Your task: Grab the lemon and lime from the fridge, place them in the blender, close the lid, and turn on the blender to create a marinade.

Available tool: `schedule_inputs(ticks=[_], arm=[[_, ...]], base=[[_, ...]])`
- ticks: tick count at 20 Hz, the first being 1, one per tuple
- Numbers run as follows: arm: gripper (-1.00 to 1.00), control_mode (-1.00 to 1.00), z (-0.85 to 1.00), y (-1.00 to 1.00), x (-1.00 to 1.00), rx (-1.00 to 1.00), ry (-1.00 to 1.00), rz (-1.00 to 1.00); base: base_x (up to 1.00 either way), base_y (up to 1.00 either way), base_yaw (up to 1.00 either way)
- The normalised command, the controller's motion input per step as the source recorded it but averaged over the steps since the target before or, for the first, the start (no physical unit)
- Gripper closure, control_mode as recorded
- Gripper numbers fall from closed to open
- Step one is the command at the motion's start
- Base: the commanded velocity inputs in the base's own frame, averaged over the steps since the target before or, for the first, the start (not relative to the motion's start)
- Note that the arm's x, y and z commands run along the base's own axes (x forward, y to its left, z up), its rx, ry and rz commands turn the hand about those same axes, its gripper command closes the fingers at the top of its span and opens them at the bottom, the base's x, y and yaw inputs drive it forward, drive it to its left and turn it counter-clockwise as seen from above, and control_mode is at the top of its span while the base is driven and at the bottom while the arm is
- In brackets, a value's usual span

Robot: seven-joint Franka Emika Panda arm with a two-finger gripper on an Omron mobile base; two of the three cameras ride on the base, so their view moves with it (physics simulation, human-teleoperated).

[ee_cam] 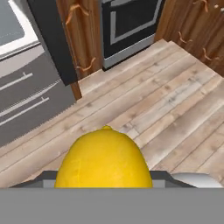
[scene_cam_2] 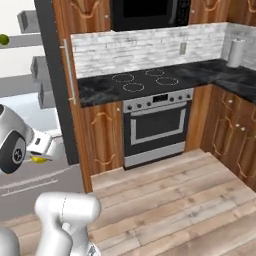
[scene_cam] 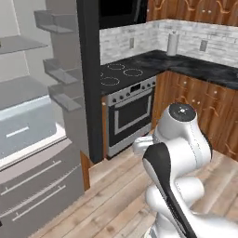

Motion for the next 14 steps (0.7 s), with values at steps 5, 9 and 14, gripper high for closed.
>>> schedule_inputs(ticks=[5,9,14], arm=[[1.0,1.0,0.0,0.0,0.0,0.0,0.0,0.0],[1.0,1.0,0.0,0.0,0.0,0.0,0.0,0.0],[1.0,1.0,0.0,0.0,0.0,0.0,0.0,0.0]], base=[[-0.09,0.0,-0.83],[0.02,0.0,-0.77],[0.34,-0.01,-0.61]])
